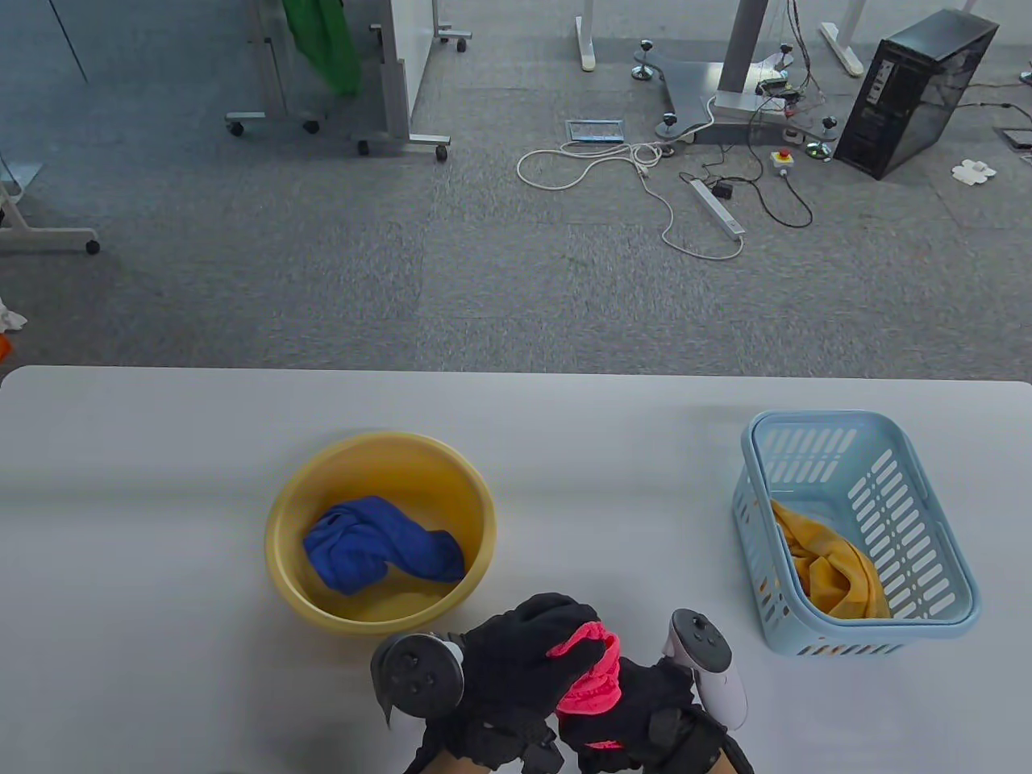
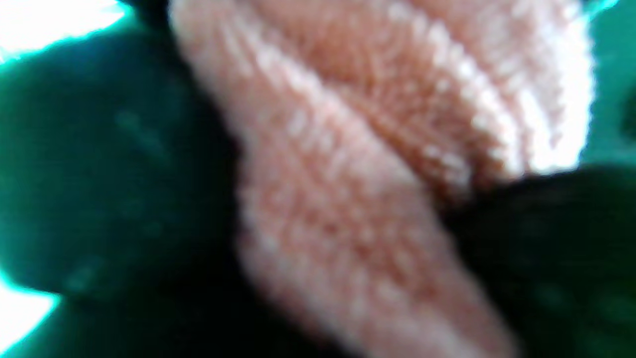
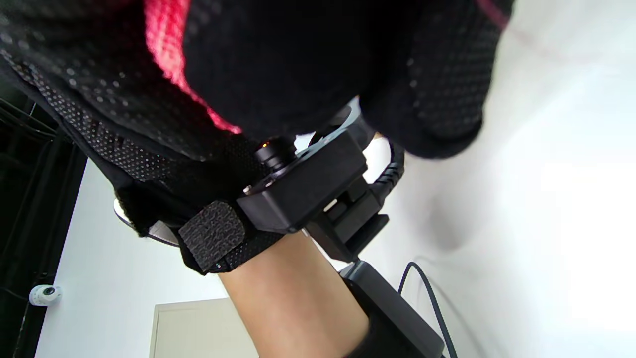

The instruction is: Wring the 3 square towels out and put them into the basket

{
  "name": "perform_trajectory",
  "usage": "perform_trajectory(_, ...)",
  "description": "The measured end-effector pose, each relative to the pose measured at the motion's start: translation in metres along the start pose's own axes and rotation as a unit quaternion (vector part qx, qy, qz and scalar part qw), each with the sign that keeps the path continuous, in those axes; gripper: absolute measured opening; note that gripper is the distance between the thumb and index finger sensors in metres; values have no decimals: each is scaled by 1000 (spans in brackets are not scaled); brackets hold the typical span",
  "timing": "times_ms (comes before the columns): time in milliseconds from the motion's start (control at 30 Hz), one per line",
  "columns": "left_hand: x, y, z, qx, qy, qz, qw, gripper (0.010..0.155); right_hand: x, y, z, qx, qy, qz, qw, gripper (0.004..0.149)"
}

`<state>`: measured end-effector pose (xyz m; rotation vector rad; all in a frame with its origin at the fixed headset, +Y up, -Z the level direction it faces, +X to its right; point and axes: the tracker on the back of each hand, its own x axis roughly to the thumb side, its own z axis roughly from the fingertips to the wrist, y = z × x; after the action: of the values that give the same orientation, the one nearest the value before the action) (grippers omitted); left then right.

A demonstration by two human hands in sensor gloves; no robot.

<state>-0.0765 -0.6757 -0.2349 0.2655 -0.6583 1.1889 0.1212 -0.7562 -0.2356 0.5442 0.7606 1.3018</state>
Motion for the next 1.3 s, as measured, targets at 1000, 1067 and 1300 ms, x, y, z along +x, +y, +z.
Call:
perform_trajectory(1000,9,-4,-3,-32,-27,-6,999,43,-21,13,-10,99,-10,-125,987,62)
perform_trajectory(1067,11,-4,-3,-36,-27,-13,999,43,-23,14,-12,107,-11,-133,985,61)
perform_trajectory(1300,11,-3,-4,-63,-33,-11,997,42,-28,20,-16,130,-8,-161,978,59)
